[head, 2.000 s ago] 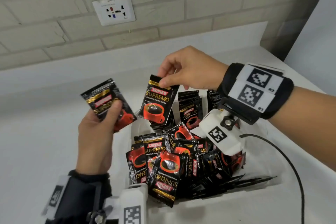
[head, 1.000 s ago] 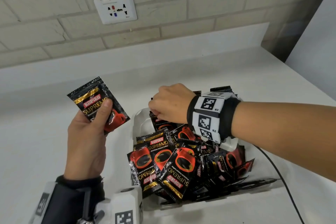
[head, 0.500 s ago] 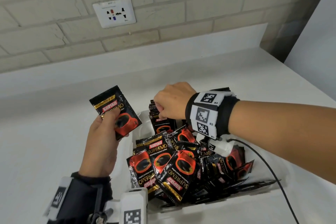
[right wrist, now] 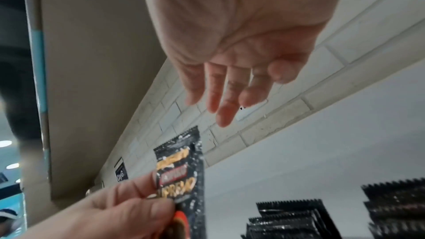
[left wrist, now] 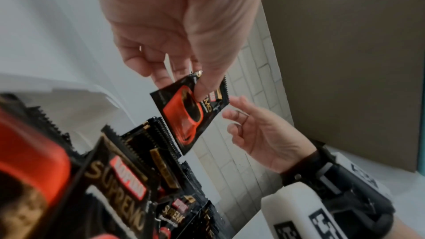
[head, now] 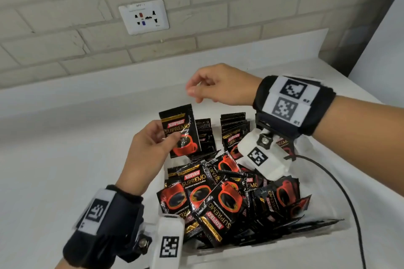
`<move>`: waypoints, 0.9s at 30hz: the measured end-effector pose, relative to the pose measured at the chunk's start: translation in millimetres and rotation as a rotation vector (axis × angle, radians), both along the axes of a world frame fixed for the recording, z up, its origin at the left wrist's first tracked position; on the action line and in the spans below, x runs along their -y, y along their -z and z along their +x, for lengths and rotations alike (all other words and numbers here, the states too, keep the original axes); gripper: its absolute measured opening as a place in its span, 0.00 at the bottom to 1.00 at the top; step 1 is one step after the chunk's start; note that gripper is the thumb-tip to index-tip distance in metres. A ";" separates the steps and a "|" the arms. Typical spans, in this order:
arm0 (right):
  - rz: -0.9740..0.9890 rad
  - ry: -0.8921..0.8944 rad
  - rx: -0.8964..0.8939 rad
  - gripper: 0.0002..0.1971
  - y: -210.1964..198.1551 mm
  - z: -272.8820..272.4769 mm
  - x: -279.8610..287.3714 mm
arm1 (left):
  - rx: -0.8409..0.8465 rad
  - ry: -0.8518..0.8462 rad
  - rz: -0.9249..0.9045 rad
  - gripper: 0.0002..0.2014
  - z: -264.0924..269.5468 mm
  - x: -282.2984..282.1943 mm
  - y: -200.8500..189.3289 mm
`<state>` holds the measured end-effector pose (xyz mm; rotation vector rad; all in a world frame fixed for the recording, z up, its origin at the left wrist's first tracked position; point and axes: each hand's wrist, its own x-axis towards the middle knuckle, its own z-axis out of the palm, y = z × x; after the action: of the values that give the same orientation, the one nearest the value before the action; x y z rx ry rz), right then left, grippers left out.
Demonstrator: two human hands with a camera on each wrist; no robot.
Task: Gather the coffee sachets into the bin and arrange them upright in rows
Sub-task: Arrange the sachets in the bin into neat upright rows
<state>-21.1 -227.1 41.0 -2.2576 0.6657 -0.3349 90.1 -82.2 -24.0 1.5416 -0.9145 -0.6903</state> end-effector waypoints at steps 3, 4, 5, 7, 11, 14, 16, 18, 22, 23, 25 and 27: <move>-0.038 -0.123 -0.112 0.18 -1.7 -5.3 -6.8 | 0.020 0.045 0.024 0.09 0.8 5.0 4.7; -0.091 -0.155 -0.158 0.18 0.8 -5.7 -9.2 | 0.025 0.064 0.031 0.09 0.1 5.9 5.7; -0.138 -0.171 -0.181 0.16 3.7 -5.8 -10.9 | 0.026 0.089 0.037 0.09 -1.3 6.1 5.7; -0.171 -0.159 -0.172 0.12 7.1 -7.5 -11.6 | 0.048 0.136 0.048 0.09 -3.0 4.1 4.9; -0.127 -0.058 -0.029 0.05 -5.7 -23.3 -3.8 | 0.268 0.150 0.128 0.19 5.7 -2.8 2.4; -0.086 -0.009 0.121 0.10 -20.4 -40.3 3.5 | 0.489 0.254 0.243 0.26 4.8 -2.2 -1.7; -0.059 -0.012 0.156 0.12 -26.9 -50.0 4.4 | 0.636 0.329 0.310 0.26 1.5 4.0 -2.5; -0.036 -0.040 0.136 0.11 -28.9 -57.3 2.5 | 0.762 0.356 0.347 0.26 0.9 12.6 -1.5; 0.003 -0.093 0.049 0.10 -21.1 -63.0 -6.3 | 0.884 0.349 0.353 0.20 8.6 27.0 -0.5; 0.010 -0.092 0.038 0.10 -17.9 -62.2 -8.2 | 0.900 0.342 0.354 0.19 11.5 30.4 -0.7; -0.004 -0.087 -0.008 0.11 -9.9 -57.2 -11.7 | 0.921 0.321 0.358 0.16 17.5 37.5 -1.4; -0.081 -0.093 -0.087 0.08 -1.0 -48.2 -15.9 | 0.913 0.308 0.386 0.14 23.1 44.0 -1.7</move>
<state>-69.3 -211.2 42.0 -2.3824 0.5991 -0.2236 113.2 -126.2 -22.3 2.1332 -1.8014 -0.3565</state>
